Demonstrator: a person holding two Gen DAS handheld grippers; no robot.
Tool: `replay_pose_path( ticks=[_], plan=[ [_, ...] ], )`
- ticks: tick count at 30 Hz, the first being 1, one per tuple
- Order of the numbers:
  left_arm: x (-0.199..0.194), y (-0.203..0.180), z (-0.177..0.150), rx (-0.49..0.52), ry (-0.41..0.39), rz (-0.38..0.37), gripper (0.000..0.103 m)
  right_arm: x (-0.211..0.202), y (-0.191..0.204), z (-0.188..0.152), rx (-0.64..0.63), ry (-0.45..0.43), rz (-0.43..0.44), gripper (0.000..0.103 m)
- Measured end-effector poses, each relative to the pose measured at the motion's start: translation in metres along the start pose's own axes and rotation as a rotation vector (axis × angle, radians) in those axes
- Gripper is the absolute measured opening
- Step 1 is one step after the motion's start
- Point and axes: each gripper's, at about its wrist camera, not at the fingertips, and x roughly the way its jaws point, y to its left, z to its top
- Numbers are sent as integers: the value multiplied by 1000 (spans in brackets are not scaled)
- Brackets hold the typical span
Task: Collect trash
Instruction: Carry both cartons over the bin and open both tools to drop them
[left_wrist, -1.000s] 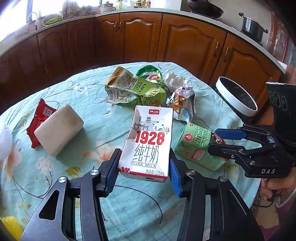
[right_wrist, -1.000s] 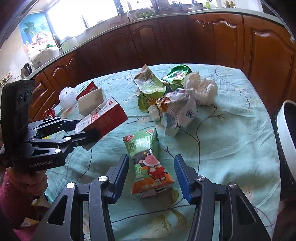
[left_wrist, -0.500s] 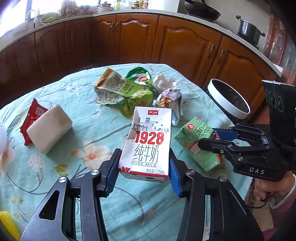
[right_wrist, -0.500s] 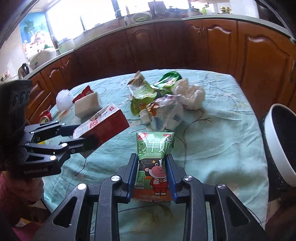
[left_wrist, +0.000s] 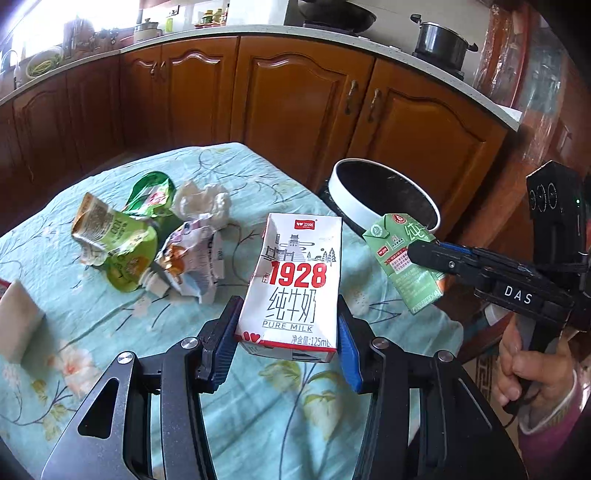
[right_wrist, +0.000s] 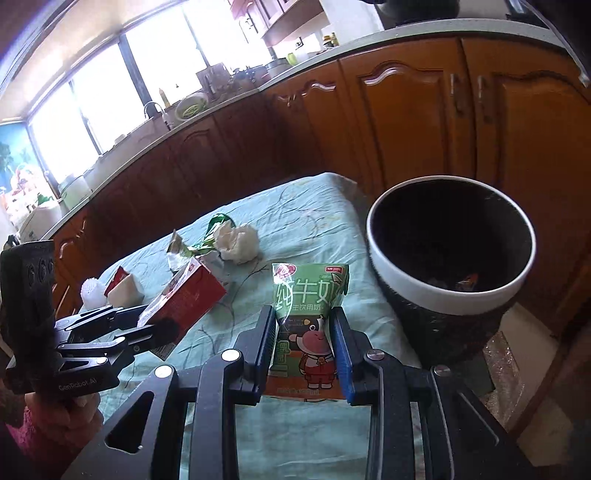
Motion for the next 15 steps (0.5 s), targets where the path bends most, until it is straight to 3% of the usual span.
replay_pose_path(
  ticks=[15],
  plan=[
    [45, -64, 55, 113, 21, -42, 46, -21, -67, 31, 97, -101, -106, 31]
  ],
)
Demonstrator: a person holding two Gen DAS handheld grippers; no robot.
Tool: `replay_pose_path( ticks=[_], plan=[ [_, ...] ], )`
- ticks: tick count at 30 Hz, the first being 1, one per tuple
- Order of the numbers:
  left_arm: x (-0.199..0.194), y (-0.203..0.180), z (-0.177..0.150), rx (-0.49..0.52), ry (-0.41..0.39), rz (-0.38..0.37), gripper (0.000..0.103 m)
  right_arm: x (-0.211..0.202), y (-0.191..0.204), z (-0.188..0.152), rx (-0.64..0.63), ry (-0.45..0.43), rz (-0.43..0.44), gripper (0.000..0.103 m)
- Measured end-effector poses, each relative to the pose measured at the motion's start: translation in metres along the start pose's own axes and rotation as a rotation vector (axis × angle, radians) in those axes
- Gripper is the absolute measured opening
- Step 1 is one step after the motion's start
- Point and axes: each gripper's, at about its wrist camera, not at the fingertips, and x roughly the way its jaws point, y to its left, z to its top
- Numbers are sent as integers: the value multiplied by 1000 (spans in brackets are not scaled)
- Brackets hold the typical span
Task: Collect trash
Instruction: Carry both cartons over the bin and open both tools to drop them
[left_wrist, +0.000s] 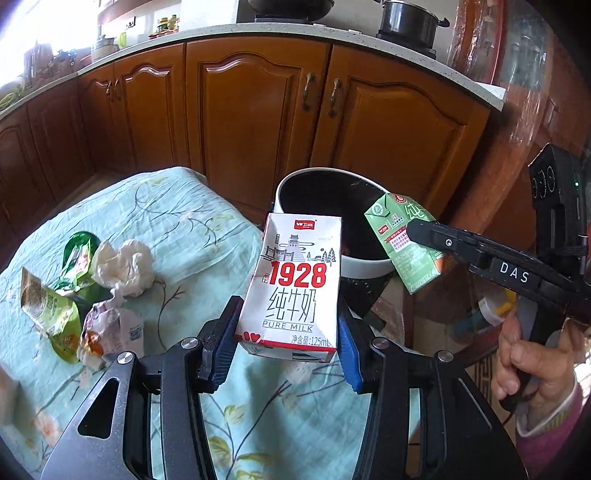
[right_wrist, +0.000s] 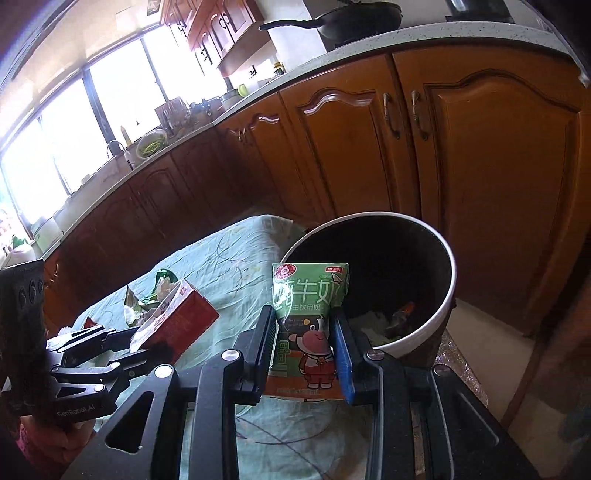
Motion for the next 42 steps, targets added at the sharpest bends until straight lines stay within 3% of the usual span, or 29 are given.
replay_pose_path(
  ticks=[15, 30, 34, 37, 39, 42],
  plan=[
    [53, -21, 58, 64, 44, -5, 46, 24, -31, 27, 29, 7, -51, 31],
    [99, -40, 81, 91, 116, -16, 47, 56, -57, 42, 60, 63, -95, 32],
    [105, -40, 81, 80, 133, -24, 48, 59, -63, 44, 79, 59, -97, 37],
    [102, -40, 77, 51, 130, -39, 56, 57, -64, 43, 95, 47, -88, 52],
    [96, -36, 75, 38, 112, -48, 58, 53, -63, 40, 103, 37, -85, 53],
    [82, -33, 67, 20, 86, -37, 58, 46, -61, 35, 124, 21, -56, 63]
  ],
)
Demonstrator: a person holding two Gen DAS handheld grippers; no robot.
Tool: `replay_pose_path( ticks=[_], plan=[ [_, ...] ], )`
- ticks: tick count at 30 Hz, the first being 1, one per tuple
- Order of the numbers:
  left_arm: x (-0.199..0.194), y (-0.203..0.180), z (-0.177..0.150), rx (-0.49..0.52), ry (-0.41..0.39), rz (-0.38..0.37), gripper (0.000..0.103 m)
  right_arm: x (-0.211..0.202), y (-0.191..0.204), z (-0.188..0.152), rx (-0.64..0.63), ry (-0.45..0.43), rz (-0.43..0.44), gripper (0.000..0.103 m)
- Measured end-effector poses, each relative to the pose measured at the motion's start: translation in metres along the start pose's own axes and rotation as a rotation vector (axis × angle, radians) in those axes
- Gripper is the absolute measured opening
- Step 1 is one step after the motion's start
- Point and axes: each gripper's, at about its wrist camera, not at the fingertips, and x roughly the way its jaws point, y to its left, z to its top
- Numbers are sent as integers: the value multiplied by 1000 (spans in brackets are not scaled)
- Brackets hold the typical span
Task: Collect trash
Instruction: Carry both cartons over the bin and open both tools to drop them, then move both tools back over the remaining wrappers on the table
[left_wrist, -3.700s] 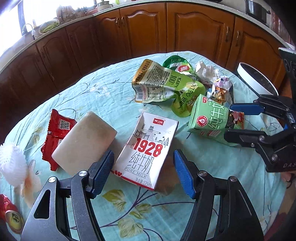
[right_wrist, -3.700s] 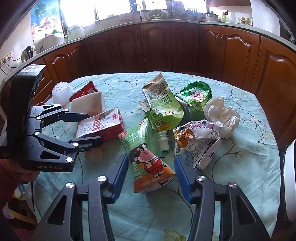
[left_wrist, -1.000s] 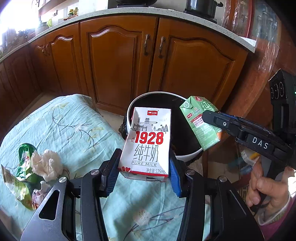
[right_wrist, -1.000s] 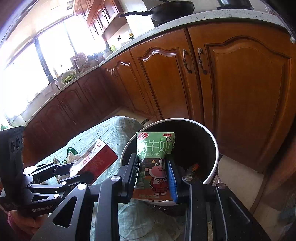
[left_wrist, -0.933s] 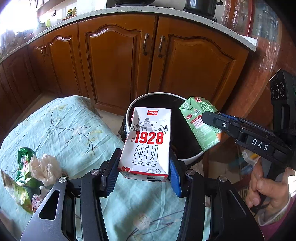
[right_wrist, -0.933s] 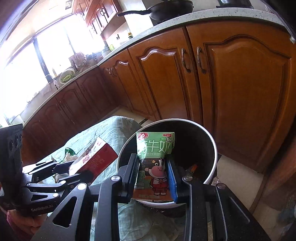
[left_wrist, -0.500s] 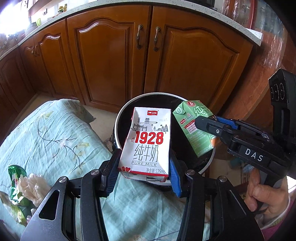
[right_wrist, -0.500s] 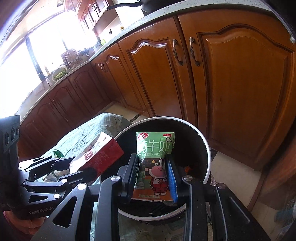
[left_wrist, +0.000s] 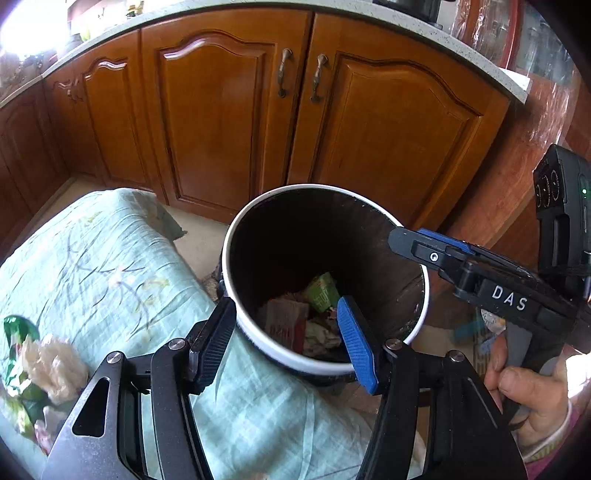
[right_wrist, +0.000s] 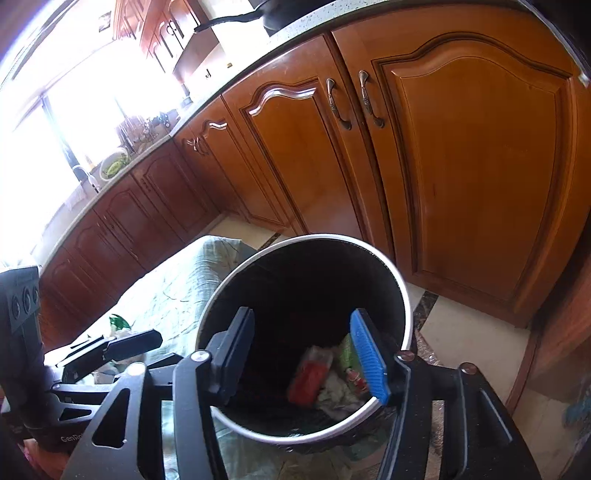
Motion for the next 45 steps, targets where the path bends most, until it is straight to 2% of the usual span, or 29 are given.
replay_pose_path(
  ticks=[2, 4, 8, 17, 23, 29, 39, 45],
  plan=[
    [-10, 7, -9, -23, -19, -3, 59, -6, 2, -6, 8, -15, 19, 74],
    [-21, 14, -23, -49, -36, 8, 60, -12, 8, -14, 12, -29, 37, 81],
    [-43, 30, -51, -117, -65, 31, 61, -18, 21, -30, 14, -31, 73, 87],
    [-93, 82, -110, -276, -104, 99, 61, -18, 69, -65, -20, 17, 174, 88],
    [-117, 114, -148, -330, -112, 156, 61, -12, 107, -89, -62, 74, 233, 88],
    [-137, 145, -174, -369, -119, 217, 61, -3, 143, -105, -116, 115, 272, 88],
    [-164, 186, -189, -340, -124, 299, 62, 13, 184, -112, -180, 156, 320, 88],
    [-159, 200, -184, -350, -102, 274, 62, 32, 204, -110, -207, 184, 347, 88]
  ],
)
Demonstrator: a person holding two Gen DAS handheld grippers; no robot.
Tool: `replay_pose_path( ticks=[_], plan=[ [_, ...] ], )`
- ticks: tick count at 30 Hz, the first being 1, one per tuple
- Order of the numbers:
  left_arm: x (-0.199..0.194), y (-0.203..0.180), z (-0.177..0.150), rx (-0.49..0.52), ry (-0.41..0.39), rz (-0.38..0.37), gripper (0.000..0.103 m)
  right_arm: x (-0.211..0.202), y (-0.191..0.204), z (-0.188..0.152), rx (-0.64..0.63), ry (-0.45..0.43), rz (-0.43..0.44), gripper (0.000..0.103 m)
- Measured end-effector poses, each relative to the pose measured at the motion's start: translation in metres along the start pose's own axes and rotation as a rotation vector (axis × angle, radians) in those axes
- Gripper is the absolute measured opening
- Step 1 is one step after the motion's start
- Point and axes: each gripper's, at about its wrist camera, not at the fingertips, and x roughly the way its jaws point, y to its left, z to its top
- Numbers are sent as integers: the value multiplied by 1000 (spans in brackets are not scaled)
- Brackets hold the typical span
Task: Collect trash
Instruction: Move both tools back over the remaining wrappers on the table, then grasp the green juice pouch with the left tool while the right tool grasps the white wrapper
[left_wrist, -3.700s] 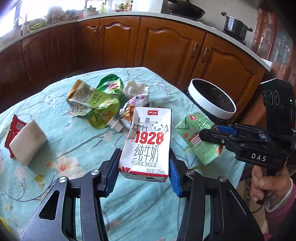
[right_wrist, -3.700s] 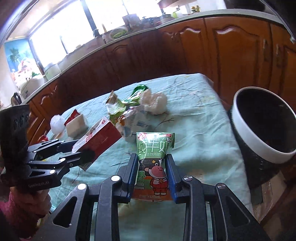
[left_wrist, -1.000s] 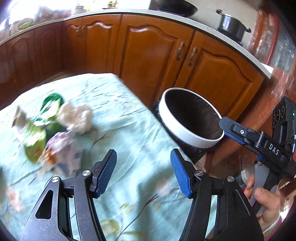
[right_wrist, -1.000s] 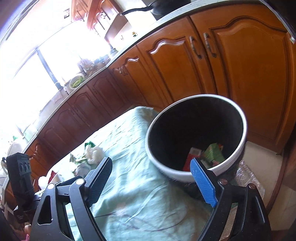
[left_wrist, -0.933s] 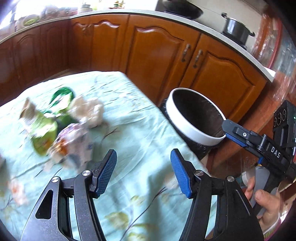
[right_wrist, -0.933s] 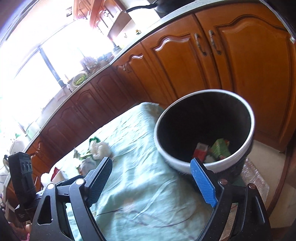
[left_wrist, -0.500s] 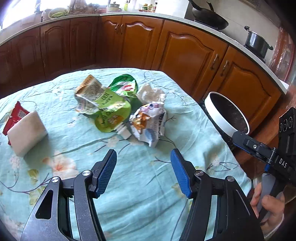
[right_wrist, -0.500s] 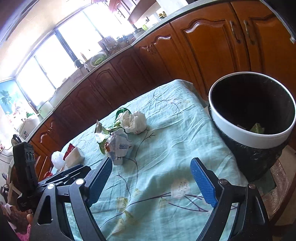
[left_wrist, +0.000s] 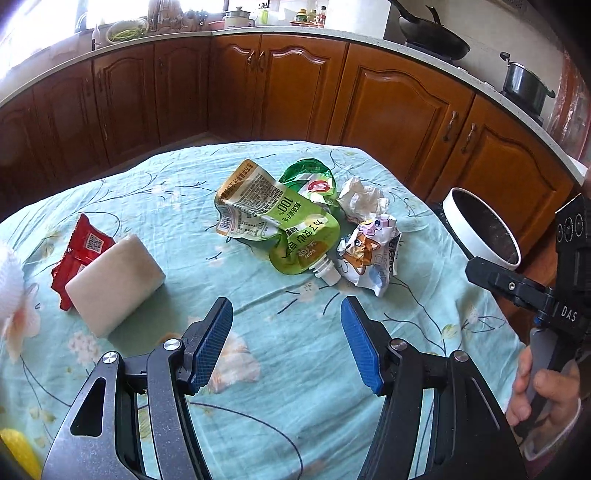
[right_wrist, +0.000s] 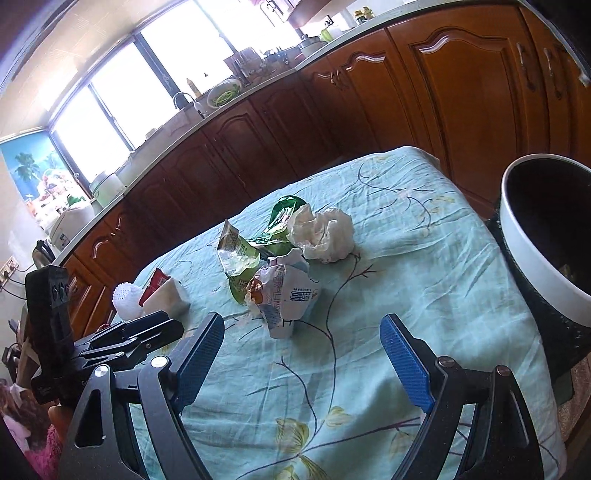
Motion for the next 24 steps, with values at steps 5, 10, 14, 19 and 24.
replay_pose_path(
  ticks=[5, 10, 14, 19, 24],
  plan=[
    [21, 8, 15, -85, 25, -17, 62, 27, 0, 9, 16, 43, 32, 85],
    [42, 26, 36, -211, 32, -63, 61, 51, -2, 18, 38, 74, 53, 72],
    [66, 40, 51, -306, 66, -98, 58, 71, -3, 22, 46, 106, 61, 48],
    [90, 45, 58, -344, 106, -120, 23, 73, -3, 19, 42, 118, 93, 34],
    [91, 37, 60, -320, 86, -120, 11, 52, -5, 13, 52, 91, 91, 32]
  ],
)
